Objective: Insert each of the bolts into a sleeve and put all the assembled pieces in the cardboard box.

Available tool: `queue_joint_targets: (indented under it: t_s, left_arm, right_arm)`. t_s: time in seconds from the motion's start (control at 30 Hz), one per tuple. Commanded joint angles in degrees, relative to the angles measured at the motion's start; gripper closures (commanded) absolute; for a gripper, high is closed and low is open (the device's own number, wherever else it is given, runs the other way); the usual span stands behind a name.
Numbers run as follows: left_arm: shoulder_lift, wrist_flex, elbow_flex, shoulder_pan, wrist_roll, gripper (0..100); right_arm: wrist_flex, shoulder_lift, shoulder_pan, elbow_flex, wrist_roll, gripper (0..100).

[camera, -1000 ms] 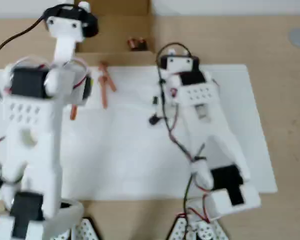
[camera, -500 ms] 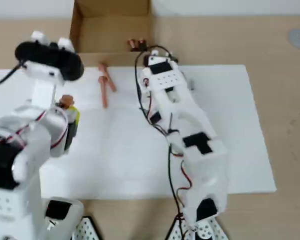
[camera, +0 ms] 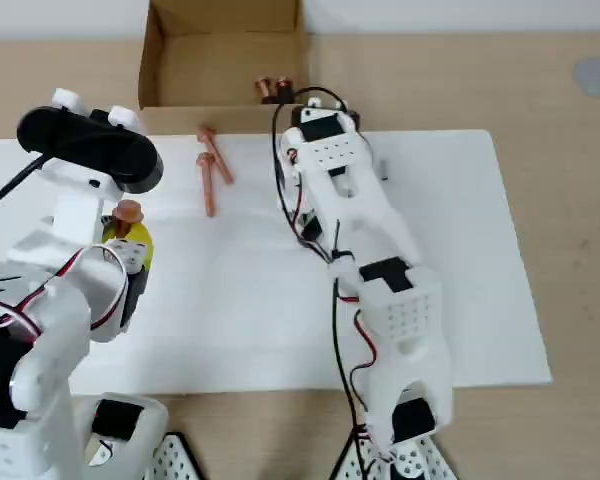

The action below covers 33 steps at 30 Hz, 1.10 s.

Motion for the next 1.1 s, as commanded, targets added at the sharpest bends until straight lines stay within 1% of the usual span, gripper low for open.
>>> queue_joint_targets:
  t_s: [0.0, 0.13, 0.2, 0.27, 0.47, 0.57, 0.73, 0.93, 1.07]
  left_arm:
    - [-0.6, 0.1, -0.5, -0.9, -1.2, 99]
    - [-0.6, 0.1, -0.5, -0.9, -1.4, 99]
    - [-0.6, 0.1, -0.5, -0.9, -1.4, 99]
    - [-0.6, 0.1, -0.5, -0.9, -1.4, 99]
    - [-0.6, 0.1, -0.5, -0.9, -1.4, 99]
    - [-0.6, 0.1, -0.5, -0.9, -1.4, 99]
    - [-0.7, 0.1, -0.5, -0.9, -1.4, 99]
    - [-0.7, 0.1, -0.6, -0.9, -1.4, 99]
    - [-0.7, 0.0, -0.6, -0.9, -1.5, 99]
  right_arm:
    - [-1.5, 2.2, -1.3, -3.3, 0.0, 95.7]
    - [1.4, 2.2, -1.4, -4.4, 3.3, 97.1]
    - [3.8, 2.2, -1.2, -6.2, 5.4, 99.1]
    - [6.9, 2.2, -1.2, -8.7, 6.8, 98.7]
    - [18.0, 2.1, -0.9, -24.9, 8.2, 98.8]
    - [18.2, 1.7, 0.9, -32.0, 9.0, 98.8]
    - [18.2, -3.3, 3.7, -41.1, 13.5, 98.8]
    - [18.2, -14.7, 3.8, -49.0, 22.2, 98.8]
    - [18.2, -23.6, 3.7, -57.0, 27.7, 98.8]
